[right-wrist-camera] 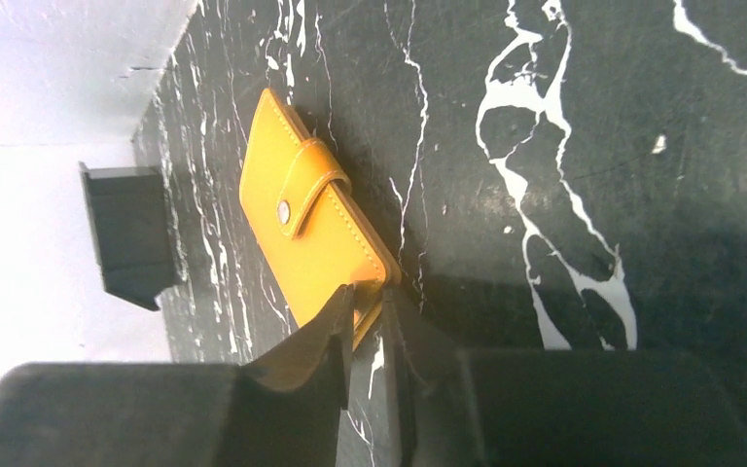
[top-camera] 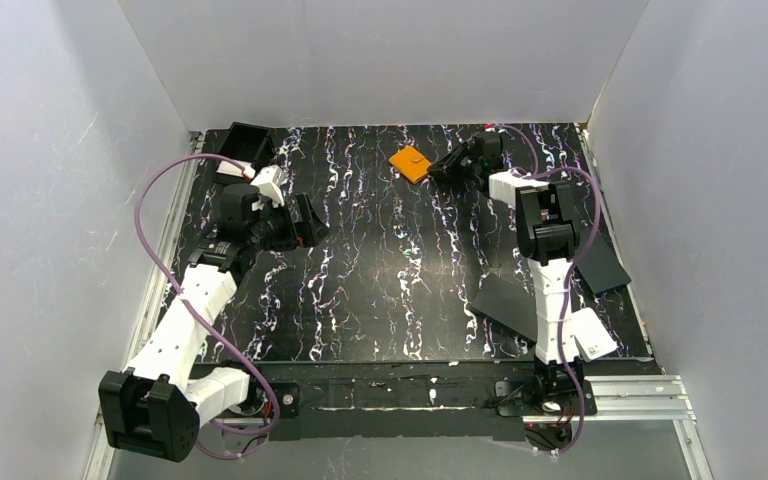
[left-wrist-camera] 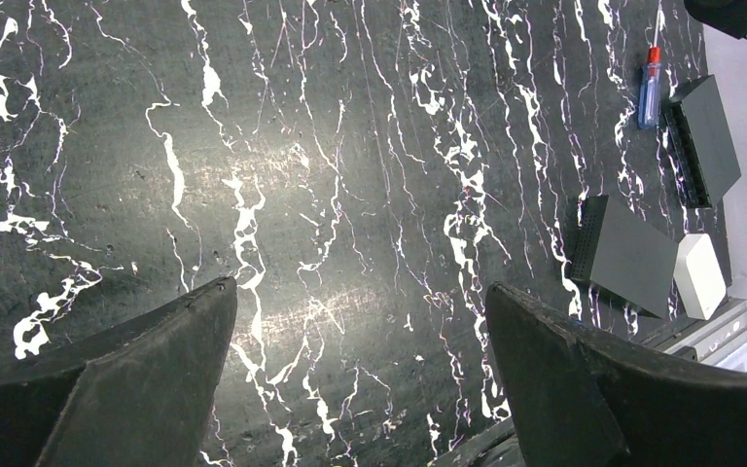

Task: Put the credit cards into the card holder
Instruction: Pick up the card holder from the center of the board.

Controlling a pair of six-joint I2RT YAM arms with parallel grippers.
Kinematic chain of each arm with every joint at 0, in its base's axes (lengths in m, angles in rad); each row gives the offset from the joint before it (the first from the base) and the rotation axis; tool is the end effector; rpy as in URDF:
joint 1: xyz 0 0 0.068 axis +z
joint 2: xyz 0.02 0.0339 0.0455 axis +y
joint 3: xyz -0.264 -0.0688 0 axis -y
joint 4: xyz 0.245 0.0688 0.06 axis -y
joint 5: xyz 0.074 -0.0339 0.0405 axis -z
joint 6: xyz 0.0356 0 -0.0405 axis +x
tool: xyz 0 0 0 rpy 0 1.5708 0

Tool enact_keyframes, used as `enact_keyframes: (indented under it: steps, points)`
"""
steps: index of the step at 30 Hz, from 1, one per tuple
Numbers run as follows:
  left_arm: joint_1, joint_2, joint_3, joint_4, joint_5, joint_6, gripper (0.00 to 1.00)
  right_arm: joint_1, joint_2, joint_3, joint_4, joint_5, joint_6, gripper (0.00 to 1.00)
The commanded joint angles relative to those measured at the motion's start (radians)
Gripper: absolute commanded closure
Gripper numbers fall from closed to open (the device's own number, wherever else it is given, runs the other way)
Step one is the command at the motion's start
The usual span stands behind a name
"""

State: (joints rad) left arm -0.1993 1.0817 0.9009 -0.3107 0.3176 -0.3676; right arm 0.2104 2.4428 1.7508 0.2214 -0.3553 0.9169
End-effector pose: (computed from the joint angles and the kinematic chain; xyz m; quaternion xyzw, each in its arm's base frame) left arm 0.2358 -0.0590 0.3106 0.0098 0.8509 -0.2721 0.4492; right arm 0.5302 0.1259 0.1245 0.2036 0.8192 0.4023 0.3545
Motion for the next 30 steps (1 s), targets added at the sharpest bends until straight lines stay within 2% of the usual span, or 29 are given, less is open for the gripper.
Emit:
enact_keyframes:
  steps: [1,3,7,13,16,20,26,30]
  points:
    - [0.001,0.016,-0.017,0.013,0.018,0.0,0.01,-0.012,0.057,0.02,0.067,-0.04,0.049,0.83]
    - [0.001,0.024,-0.019,0.015,0.021,-0.003,0.01,-0.013,0.065,0.021,0.08,-0.052,0.02,0.98]
    - [0.001,0.057,-0.02,0.01,0.044,-0.024,0.01,-0.001,-0.014,-0.096,0.235,-0.111,-0.024,0.99]
    - [0.001,0.099,-0.058,-0.029,0.175,-0.181,0.01,0.102,-0.307,-0.614,0.453,-0.117,0.068,0.99]
    - [0.001,0.073,-0.185,0.093,0.265,-0.373,0.02,0.208,-0.447,-0.843,0.509,-0.074,0.093,0.99]
    - [-0.013,0.055,-0.446,0.402,0.365,-0.687,0.11,0.327,-0.606,-1.062,0.574,-0.011,0.17,0.99]
    - [-0.072,0.036,-0.584,0.537,0.287,-0.873,0.21,0.421,-0.66,-1.2,0.716,0.027,0.358,0.99]
    - [-0.089,0.048,-0.634,0.597,0.203,-0.99,0.24,0.442,-0.651,-1.241,0.8,0.056,0.479,0.99]
